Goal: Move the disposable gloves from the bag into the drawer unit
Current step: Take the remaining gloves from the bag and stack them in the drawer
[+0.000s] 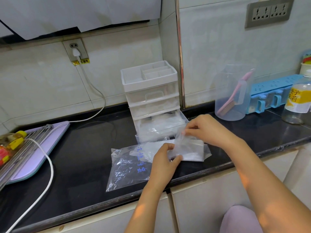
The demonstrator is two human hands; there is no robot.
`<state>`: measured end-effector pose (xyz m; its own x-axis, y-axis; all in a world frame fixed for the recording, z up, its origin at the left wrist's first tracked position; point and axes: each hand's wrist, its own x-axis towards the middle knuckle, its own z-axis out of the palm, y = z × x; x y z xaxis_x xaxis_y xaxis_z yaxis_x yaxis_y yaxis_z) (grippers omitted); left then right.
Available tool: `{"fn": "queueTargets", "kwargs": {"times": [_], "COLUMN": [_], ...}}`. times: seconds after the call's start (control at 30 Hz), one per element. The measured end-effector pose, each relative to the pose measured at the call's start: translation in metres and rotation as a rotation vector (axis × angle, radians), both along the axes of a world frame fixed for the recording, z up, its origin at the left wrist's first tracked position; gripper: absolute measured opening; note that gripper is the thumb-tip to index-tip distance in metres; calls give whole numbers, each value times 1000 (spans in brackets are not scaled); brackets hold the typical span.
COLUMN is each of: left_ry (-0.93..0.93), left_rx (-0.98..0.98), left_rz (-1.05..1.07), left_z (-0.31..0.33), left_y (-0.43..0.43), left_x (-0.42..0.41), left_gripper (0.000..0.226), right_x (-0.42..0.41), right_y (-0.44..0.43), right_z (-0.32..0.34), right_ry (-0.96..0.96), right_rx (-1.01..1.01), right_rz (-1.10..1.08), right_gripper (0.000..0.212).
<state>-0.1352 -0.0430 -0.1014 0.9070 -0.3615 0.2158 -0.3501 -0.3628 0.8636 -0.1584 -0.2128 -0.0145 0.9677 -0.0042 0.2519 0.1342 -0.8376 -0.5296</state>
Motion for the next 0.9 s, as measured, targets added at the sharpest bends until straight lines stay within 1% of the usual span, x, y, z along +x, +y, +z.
{"fn": "queueTargets", "kwargs": {"times": [0.07, 0.1, 0.23, 0.37, 0.43, 0.53, 0.63, 0.7, 0.77, 0.83, 0.9], "left_ry": [12, 25, 80, 40, 35, 57, 68, 59, 54, 55, 49], "left_rx": [-17, -37, -160, -201, -233, -269, -251, -224, -208, -206, -199], "left_rz": [18, 20, -12, -14, 13, 24, 18, 20, 24, 24, 20], "left_z": [0, 1, 6, 8, 7, 7, 6, 5, 4, 3, 3], "left_y": [1, 1, 0, 1, 2, 3, 3, 3, 3, 4, 3], "left_x": [1, 1, -3, -3, -2, 0, 0, 1, 3, 4, 4], "left_gripper": [16, 14, 15, 9, 10, 15, 17, 16, 16, 17, 18], "right_x": [1, 1, 2, 2, 3, 3, 2, 1, 0, -3, -5], "right_y": [-1, -1, -1, -1, 0, -2, -5, -6, -7, -8, -6], "right_z": [13, 18, 27, 27, 26, 23, 18, 14, 11, 12, 14], "right_ry": [48, 79, 148, 167, 178, 206, 273, 346, 423, 441, 387], "right_rx": [8, 15, 12, 44, 33, -38, -110, -163, -209, -192, -112], "right_rz": [27, 41, 98, 102, 93, 54, 23, 31, 63, 115, 172], "right_gripper": [9, 7, 14, 10, 9, 13, 17, 24, 35, 44, 36]}}
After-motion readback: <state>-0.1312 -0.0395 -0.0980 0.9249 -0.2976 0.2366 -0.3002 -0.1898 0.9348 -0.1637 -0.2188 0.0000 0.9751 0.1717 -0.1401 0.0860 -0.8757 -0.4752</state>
